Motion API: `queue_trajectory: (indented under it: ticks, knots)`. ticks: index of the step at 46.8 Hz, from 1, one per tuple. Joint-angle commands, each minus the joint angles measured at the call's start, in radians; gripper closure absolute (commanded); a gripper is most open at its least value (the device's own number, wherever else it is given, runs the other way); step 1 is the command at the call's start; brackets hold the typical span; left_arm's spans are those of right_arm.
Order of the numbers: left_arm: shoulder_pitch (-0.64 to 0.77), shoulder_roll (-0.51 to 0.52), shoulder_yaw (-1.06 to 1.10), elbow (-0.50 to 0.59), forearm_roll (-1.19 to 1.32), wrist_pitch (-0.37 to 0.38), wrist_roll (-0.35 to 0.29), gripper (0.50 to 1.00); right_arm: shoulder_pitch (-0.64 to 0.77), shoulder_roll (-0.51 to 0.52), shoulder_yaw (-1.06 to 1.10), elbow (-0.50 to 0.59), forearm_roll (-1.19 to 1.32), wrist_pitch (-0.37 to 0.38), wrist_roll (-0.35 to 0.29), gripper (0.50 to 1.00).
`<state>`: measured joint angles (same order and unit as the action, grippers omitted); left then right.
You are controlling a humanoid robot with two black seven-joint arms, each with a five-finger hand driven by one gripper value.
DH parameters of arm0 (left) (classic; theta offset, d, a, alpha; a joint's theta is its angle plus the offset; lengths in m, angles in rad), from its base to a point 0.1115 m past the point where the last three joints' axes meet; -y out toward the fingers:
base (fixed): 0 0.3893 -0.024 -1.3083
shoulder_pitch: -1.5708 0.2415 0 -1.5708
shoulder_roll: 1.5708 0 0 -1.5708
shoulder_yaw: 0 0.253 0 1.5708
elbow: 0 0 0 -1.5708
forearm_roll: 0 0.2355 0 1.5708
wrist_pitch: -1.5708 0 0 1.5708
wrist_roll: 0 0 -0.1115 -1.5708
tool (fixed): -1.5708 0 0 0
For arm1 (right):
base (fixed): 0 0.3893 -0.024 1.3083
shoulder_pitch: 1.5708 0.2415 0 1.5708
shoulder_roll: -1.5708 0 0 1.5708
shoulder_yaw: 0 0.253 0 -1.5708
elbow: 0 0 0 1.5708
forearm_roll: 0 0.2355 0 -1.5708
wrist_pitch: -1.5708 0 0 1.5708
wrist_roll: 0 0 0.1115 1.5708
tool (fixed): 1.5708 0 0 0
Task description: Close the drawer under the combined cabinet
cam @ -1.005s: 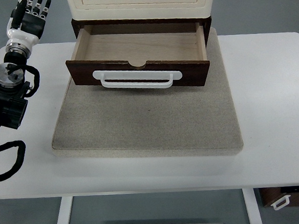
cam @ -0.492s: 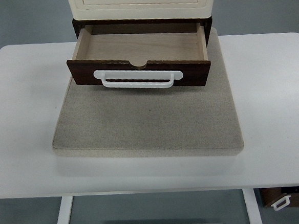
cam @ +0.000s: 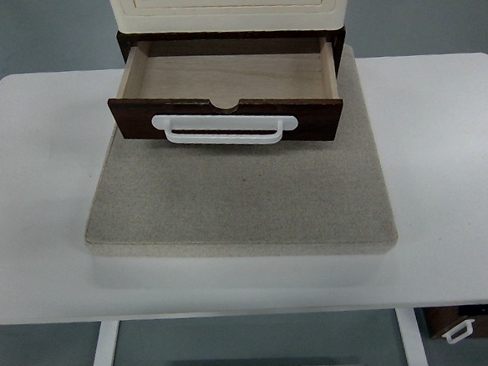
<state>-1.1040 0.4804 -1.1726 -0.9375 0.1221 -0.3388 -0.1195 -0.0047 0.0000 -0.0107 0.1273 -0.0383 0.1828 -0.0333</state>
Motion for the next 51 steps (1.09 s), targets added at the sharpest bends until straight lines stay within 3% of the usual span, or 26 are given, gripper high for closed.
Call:
queue_trajectory:
  ticks: [1,28,43,51]
  knots:
    - [0.001,0.000,0.013,-0.066,0.050,0.000,0.000,0.500,0.000,0.000,0.000,0.000,0.000,0.000,0.000,0.548]
    - [0.000,0.000,0.284,-0.480,0.329,0.014,0.001,0.500,0.000,0.000,0.000,0.000,0.000,0.000,0.000,0.548]
    - [-0.020,0.012,0.542,-0.613,0.525,-0.012,0.011,0.500,0.000,0.000,0.000,0.000,0.000,0.000,0.000,0.548]
    - [-0.048,0.007,0.697,-0.624,0.565,-0.016,0.015,0.500,0.000,0.000,0.000,0.000,0.000,0.000,0.000,0.548]
